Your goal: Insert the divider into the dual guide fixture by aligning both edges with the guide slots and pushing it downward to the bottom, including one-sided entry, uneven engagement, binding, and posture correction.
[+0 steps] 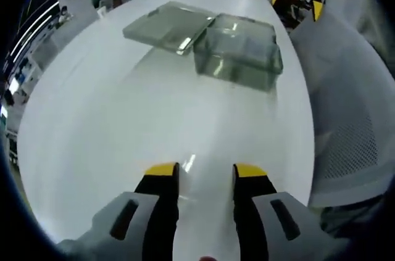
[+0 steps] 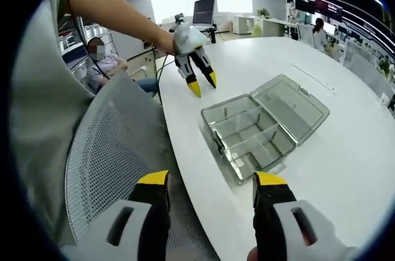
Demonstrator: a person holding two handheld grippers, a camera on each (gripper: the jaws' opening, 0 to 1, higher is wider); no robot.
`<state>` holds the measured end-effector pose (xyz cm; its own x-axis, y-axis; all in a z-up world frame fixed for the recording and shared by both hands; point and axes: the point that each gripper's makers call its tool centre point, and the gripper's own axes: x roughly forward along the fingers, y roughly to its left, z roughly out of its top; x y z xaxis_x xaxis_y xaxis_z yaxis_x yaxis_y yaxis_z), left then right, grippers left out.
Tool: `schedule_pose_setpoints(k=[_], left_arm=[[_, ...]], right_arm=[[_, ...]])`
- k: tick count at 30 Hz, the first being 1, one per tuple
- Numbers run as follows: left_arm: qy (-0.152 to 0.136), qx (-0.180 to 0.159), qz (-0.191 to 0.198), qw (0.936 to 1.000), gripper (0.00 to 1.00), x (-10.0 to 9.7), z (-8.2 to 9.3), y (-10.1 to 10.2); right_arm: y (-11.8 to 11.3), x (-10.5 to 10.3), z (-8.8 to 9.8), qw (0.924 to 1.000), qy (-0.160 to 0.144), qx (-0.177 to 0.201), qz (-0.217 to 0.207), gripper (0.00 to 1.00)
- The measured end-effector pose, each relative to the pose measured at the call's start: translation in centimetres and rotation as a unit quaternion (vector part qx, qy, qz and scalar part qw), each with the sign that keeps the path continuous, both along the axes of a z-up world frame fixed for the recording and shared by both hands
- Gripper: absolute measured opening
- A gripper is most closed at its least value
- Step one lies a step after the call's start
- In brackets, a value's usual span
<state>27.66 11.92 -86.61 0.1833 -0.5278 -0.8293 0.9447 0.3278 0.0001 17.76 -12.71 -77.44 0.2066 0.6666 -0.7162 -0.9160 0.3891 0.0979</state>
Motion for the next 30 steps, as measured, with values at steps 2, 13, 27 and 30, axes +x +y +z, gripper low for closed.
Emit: schedule_pose_setpoints(k=[2,13,27,30], left_arm=[[0.001,0.000,0.002,1.0000,0.31,-0.02,-0.01,-0.05],[0.005,0.009,0.014,0.9999,0.29,-0.11,0.01,-0.16],[0.006,0.022,0.015,0.9996,0.28,-0.58,0.21,-0.15],[0.007,0.022,0.015,0.9996,0.28,-0.61,0.39,-0.15]], right_arm=[[-0.04,0.01,-0.07,1.0000,0.000,-0.001,0.000,0.50],[0.20,0.05,0.17,1.0000,-0.003,0.002,0.001,0.50],[0.15,0.19,0.16,1.0000,-0.005,0.005,-0.001,0.51],[0.11,0.21,0.21,1.0000,-0.006,0.005,-0.002,0.51]])
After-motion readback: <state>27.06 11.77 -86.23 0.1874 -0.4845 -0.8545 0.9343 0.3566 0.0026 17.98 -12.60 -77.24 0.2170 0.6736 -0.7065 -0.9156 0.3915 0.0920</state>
